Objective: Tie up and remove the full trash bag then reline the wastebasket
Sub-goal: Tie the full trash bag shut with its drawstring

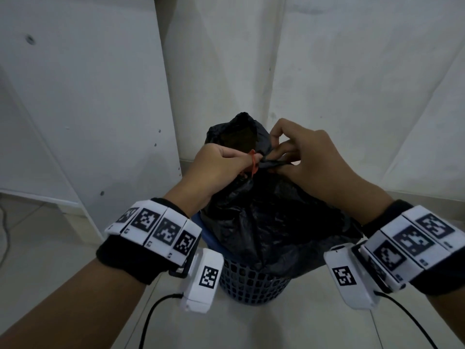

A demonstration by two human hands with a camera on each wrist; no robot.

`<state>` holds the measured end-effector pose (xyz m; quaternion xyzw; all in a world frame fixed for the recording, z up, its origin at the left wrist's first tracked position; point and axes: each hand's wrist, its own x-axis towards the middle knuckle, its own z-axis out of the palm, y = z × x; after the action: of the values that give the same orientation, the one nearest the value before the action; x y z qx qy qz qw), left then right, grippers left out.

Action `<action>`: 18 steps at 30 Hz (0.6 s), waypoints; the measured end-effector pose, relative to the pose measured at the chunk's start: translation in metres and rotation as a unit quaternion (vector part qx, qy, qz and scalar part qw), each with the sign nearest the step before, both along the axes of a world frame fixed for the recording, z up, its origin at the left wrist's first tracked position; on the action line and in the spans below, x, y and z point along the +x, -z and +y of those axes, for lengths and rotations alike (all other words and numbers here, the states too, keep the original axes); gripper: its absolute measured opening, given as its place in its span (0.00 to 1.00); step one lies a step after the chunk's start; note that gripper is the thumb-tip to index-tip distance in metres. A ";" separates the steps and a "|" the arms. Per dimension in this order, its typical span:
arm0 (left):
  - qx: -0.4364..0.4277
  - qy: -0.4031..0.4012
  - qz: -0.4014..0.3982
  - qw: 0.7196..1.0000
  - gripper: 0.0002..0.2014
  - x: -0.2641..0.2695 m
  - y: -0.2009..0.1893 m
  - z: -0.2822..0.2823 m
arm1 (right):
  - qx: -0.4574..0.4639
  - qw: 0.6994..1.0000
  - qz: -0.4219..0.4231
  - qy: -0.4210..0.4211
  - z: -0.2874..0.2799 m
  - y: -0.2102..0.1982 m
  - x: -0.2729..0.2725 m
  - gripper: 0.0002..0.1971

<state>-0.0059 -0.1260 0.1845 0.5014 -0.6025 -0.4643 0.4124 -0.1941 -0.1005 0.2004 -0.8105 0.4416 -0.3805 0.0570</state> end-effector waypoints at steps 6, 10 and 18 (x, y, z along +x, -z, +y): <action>0.090 0.052 0.117 0.988 0.16 0.000 0.003 -0.002 | 0.092 0.995 0.038 0.002 -0.007 0.008 -0.011 0.26; 0.081 0.090 0.148 0.982 0.15 -0.004 0.003 0.001 | 0.087 0.996 0.015 -0.004 -0.007 0.010 -0.012 0.25; 0.056 0.069 0.154 0.984 0.14 -0.007 0.001 -0.001 | 0.024 0.999 -0.018 0.011 -0.013 0.013 -0.013 0.11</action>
<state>-0.0124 -0.1266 0.1831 0.4034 -0.5378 -0.5965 0.4384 -0.2069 -0.1137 0.1876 -0.7969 0.4587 -0.3848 0.0804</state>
